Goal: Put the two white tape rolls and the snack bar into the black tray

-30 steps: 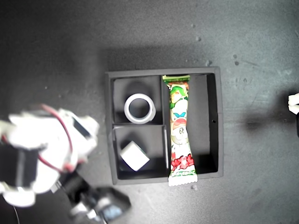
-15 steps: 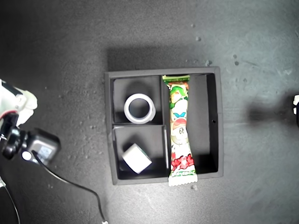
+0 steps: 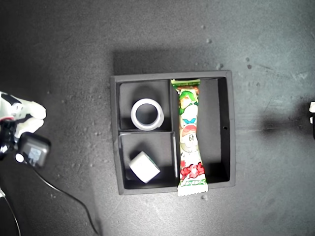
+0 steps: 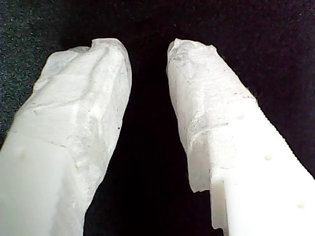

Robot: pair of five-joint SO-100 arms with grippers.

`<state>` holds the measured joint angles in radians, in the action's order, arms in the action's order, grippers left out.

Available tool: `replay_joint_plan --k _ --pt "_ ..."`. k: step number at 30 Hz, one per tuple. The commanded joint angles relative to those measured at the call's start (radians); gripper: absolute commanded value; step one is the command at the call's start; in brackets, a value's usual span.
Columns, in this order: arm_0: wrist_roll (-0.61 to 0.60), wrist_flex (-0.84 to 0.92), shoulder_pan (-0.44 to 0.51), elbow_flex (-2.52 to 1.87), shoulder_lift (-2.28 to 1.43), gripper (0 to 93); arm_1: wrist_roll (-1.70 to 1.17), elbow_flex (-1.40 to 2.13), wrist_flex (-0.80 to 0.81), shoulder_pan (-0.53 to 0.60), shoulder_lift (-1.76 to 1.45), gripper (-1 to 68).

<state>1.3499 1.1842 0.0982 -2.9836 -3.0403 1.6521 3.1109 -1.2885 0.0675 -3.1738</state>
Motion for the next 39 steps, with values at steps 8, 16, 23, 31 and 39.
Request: replay_joint_plan --k 8,16,23,31,39 --pt "0.098 0.181 0.069 -0.155 -0.344 0.0 -0.124 0.012 -0.048 -0.002 -0.077 4.9" --pt "0.207 0.210 0.054 -0.155 -0.345 3.2 -0.149 0.012 -0.052 -0.028 -0.176 4.9" --pt "0.095 0.212 0.054 -0.155 -0.345 3.2 -0.149 0.012 -0.052 -0.023 -0.176 4.9" --pt "0.009 0.212 0.055 -0.155 -0.345 3.2 -0.149 0.012 -0.052 -0.023 -0.176 4.9" --pt "0.009 0.212 0.055 -0.155 -0.345 3.2 -0.149 0.012 -0.052 -0.023 -0.176 4.9"
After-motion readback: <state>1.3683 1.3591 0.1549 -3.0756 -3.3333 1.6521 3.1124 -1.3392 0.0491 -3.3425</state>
